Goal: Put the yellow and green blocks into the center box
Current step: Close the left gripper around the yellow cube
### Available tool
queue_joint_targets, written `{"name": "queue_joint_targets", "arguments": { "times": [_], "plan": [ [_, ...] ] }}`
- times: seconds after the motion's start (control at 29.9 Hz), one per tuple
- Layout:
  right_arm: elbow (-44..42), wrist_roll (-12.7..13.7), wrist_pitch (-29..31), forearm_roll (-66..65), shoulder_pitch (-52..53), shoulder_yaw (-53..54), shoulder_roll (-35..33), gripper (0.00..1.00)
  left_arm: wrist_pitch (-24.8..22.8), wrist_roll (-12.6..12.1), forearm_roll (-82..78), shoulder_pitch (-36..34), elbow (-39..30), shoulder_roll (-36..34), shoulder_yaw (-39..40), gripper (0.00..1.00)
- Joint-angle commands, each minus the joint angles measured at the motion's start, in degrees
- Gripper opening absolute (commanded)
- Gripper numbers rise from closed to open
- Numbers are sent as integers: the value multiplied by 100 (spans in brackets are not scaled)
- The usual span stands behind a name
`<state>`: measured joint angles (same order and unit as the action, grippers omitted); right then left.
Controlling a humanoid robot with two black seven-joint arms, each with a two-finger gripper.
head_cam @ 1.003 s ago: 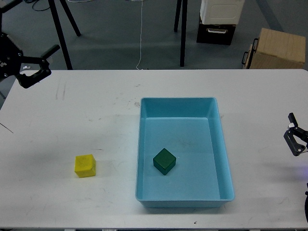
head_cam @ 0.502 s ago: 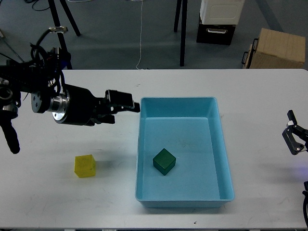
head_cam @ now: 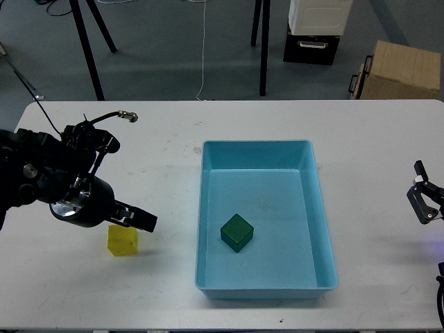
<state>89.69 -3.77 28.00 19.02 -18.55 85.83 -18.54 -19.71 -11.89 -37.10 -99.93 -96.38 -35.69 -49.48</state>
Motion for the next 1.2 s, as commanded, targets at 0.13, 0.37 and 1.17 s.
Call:
{"name": "queue_joint_targets", "arguments": {
  "times": [0.13, 0.37, 1.17],
  "plan": [
    [-5, 8, 0, -4, -17, -23, 0, 100, -24, -164, 19, 299, 269, -122, 0, 98],
    [-5, 8, 0, -4, -44, -14, 0, 100, -68, -217, 72, 536, 426, -184, 35, 98],
    [-5, 17, 0, -4, -79, -5, 0, 100, -120, -296, 89, 1458, 1121, 141, 570, 98]
  ]
}}
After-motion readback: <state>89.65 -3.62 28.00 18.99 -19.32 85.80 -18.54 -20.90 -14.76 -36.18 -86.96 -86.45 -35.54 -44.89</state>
